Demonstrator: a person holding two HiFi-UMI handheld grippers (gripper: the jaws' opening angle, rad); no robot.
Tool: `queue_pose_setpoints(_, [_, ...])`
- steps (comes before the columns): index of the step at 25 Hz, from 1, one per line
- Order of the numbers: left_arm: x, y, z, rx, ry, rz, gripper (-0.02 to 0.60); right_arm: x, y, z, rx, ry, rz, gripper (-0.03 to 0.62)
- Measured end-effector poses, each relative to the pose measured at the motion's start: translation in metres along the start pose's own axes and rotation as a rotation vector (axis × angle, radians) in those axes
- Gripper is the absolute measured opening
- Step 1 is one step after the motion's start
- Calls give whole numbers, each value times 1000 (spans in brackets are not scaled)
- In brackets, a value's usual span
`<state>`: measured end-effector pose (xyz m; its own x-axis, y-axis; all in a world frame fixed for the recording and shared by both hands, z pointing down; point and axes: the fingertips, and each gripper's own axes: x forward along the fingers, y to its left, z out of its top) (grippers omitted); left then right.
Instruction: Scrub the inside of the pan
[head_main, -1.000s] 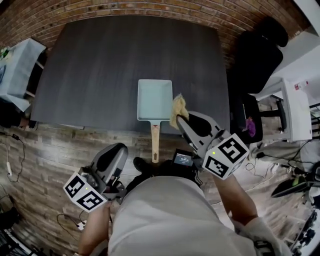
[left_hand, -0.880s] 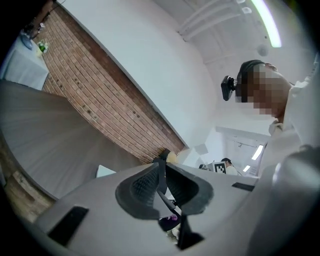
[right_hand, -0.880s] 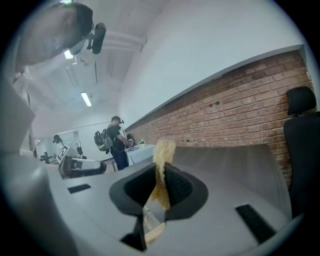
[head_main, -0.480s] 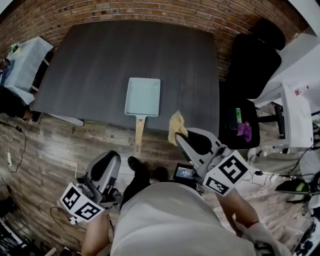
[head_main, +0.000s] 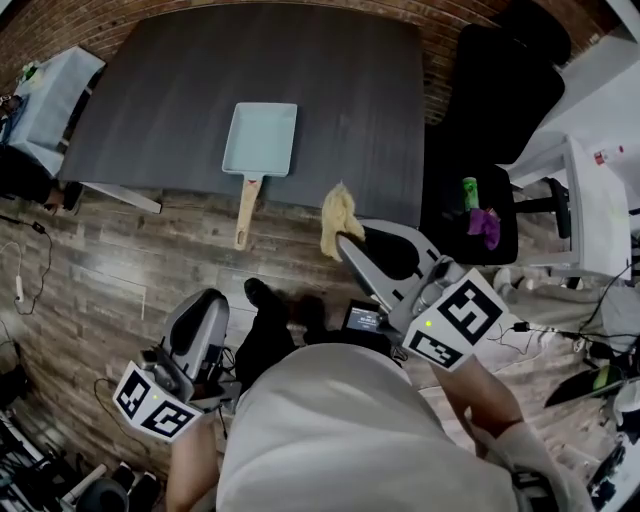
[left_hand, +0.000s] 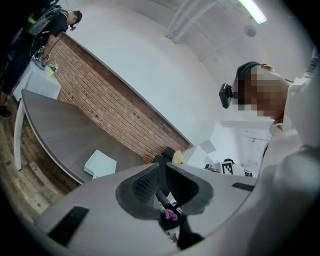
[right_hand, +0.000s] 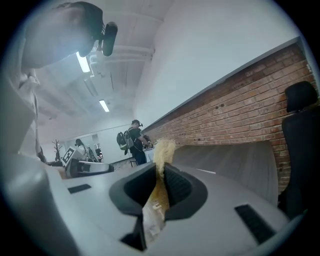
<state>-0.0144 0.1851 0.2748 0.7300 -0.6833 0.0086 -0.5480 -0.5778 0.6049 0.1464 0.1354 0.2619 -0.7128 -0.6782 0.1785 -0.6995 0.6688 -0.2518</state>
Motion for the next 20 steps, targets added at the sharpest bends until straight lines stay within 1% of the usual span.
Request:
queue_pose_setpoints(6, [-8, -12, -2, 10, -6, 6, 41, -10, 7, 1, 8, -11, 4, 51])
queue_pose_setpoints(12, [-14, -14, 4, 12, -7, -20, 41, -7, 17, -2, 13, -5, -13, 51])
queue_pose_setpoints(20, [-39, 5, 10, -11, 17, -25, 41, 21, 35, 3, 15, -11, -28, 51])
